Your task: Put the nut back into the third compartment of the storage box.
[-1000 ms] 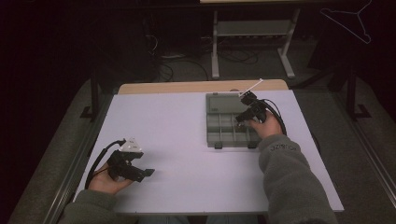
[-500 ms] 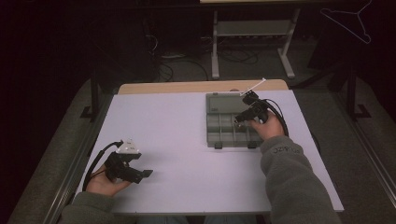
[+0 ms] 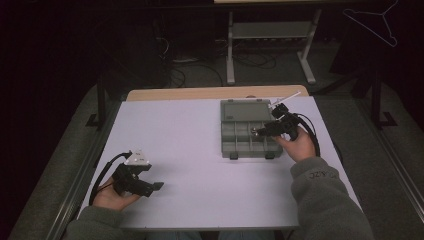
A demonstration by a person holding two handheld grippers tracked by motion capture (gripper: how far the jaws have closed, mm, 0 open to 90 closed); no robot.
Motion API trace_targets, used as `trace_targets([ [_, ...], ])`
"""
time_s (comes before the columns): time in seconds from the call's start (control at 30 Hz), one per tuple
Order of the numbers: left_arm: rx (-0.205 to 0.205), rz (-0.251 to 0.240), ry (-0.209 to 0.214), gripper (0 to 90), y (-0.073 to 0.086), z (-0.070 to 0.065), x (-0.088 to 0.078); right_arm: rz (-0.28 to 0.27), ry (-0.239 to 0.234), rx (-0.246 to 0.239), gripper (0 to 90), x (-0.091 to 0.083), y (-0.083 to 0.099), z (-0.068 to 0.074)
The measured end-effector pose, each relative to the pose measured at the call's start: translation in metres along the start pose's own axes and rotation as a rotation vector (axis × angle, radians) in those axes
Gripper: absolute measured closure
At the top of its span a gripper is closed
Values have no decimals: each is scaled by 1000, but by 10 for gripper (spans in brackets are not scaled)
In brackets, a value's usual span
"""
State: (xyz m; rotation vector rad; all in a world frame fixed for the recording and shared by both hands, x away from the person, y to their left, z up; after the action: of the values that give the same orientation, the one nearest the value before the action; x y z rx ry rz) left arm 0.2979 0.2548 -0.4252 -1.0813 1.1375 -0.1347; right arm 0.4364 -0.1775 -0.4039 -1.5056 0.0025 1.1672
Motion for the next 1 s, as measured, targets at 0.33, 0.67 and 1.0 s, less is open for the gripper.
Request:
trace_targets([
  [0.33, -8, -2, -2, 199, 0, -3, 1, -58, -13, 8, 426, -21, 14, 10],
  [0.67, -10, -11, -5, 200, 2, -3, 1, -104, -14, 18, 365, -35, 28, 17],
  [1.0, -14, -13, -8, 200, 3, -5, 0, -154, -9, 17, 321, -48, 48, 22],
])
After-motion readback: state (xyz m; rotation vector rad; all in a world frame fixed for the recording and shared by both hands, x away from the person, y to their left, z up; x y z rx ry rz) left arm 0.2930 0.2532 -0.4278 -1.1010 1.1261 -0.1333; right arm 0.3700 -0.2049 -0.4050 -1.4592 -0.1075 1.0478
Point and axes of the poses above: each handheld gripper's, and its own axes: x roughly forward along the jaws, y roughly out of its underside, z roughly to its left, the point moved 3 cm from there along x, roughly forward along the jaws, and after that the axes turned 11 degrees about -z, right-handed, at the moved point
